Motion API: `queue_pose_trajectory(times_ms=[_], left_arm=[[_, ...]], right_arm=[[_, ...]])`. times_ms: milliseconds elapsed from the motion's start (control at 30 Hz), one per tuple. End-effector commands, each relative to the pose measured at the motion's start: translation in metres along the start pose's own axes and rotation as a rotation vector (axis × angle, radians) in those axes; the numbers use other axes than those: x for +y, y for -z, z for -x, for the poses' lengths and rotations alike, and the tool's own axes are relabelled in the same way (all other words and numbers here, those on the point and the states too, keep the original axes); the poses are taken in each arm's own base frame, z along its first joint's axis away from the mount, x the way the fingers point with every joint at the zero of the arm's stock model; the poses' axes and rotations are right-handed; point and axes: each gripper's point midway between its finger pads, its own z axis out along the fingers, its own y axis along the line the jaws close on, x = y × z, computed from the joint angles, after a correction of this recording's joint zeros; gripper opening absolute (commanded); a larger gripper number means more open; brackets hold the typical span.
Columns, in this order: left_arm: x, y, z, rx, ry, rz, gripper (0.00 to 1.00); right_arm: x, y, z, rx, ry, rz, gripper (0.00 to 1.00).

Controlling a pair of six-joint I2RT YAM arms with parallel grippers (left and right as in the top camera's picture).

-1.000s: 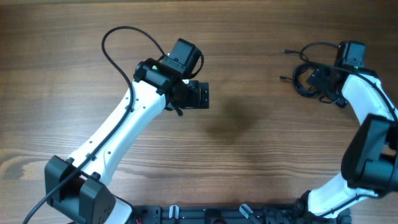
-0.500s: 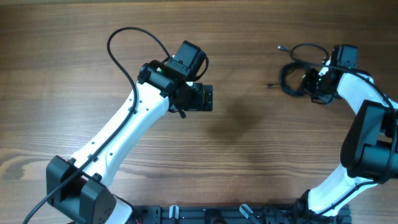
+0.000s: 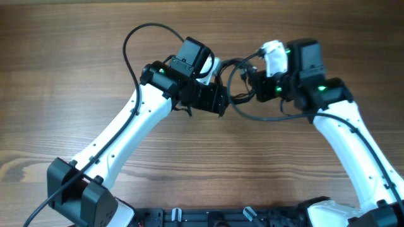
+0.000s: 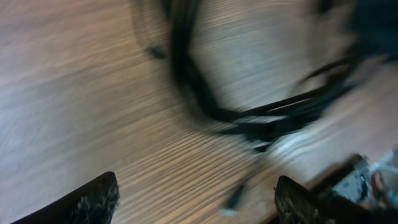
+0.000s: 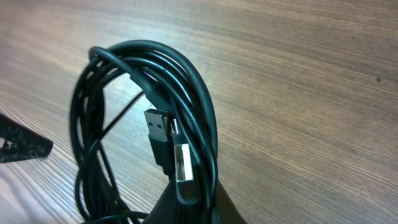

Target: Untangle cables

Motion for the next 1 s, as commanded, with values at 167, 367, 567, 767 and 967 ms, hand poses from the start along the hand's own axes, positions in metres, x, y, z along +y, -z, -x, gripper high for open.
queue_pose_trajectory(times_ms=[167, 367, 567, 767, 967], left_arm=[[-0.035, 0.029, 0.025, -0.151, -0.170, -0.135, 0.91], [-0.016, 0.028, 0.032, -0.179, -0.155, -0.023, 0.89], [-0.003, 0.030, 0.038, -0.209, -0.142, 0.055, 0.87], [-0.007, 0.033, 0.053, -0.272, -0.124, 0.043, 0.88], [-0.016, 0.040, 0.073, -0.359, -0.112, 0.004, 0.88]], right_arm=[[0.010, 0.003, 0.006, -0.022, 0.066, -0.049, 0.04], [0.021, 0.022, 0.014, -0.078, 0.082, -0.019, 0.04], [0.036, 0.070, 0.027, -0.203, 0.122, -0.003, 0.04], [0.045, 0.076, 0.007, -0.142, 0.157, 0.042, 0.04], [0.055, 0.076, -0.005, -0.097, 0.179, 0.105, 0.04]])
